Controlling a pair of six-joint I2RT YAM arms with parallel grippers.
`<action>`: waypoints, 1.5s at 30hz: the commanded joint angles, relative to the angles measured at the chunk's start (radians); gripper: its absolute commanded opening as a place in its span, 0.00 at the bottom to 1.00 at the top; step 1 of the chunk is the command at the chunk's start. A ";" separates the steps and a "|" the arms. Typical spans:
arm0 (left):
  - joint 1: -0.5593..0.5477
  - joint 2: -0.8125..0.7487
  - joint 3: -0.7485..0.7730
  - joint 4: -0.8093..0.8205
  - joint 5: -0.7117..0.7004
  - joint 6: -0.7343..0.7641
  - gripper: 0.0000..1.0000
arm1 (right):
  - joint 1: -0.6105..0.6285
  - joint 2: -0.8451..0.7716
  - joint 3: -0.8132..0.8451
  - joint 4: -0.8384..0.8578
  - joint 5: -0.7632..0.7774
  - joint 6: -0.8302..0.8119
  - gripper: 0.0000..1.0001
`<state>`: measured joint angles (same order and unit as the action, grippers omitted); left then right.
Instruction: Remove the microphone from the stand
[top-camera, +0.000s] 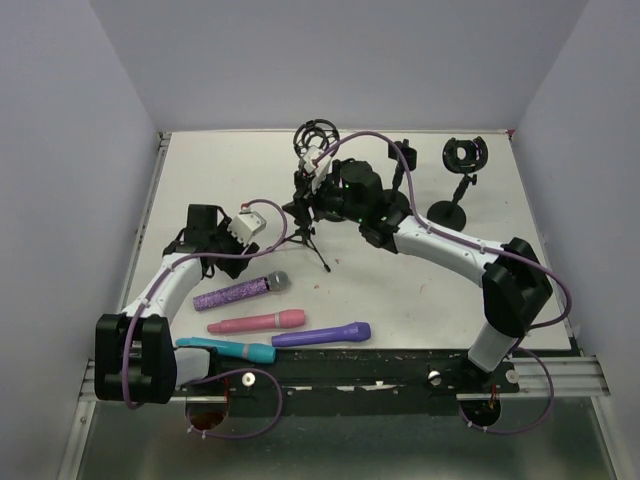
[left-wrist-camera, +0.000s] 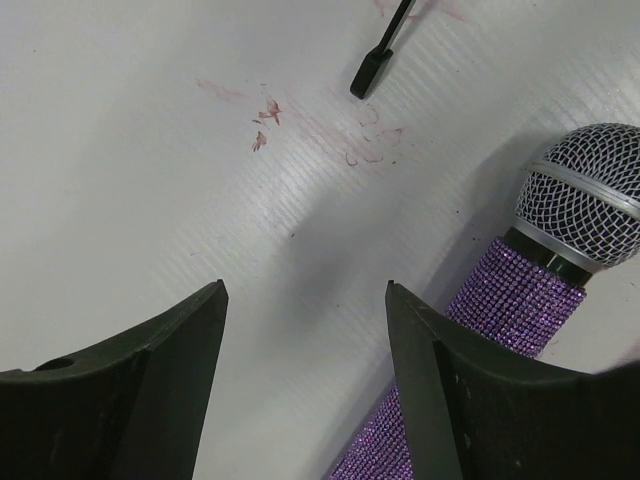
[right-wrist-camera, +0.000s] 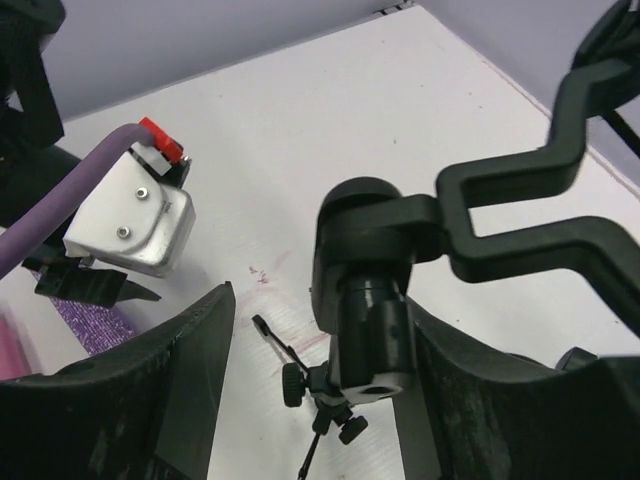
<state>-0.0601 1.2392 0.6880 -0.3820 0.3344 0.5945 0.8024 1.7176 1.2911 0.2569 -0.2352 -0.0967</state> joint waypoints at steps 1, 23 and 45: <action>0.000 -0.006 0.054 -0.092 0.064 0.071 0.72 | -0.015 -0.029 0.039 -0.057 -0.117 -0.063 0.70; 0.120 -0.209 -0.002 0.098 0.451 -0.005 0.74 | -0.112 0.068 0.217 -0.314 -0.555 -0.212 0.78; 0.187 -0.187 0.027 0.164 0.508 -0.090 0.73 | -0.108 -0.116 -0.053 -0.007 -0.242 -0.106 0.78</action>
<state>0.1333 1.0637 0.7067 -0.2661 0.7818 0.5426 0.6880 1.6627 1.2652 0.1699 -0.5060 -0.1730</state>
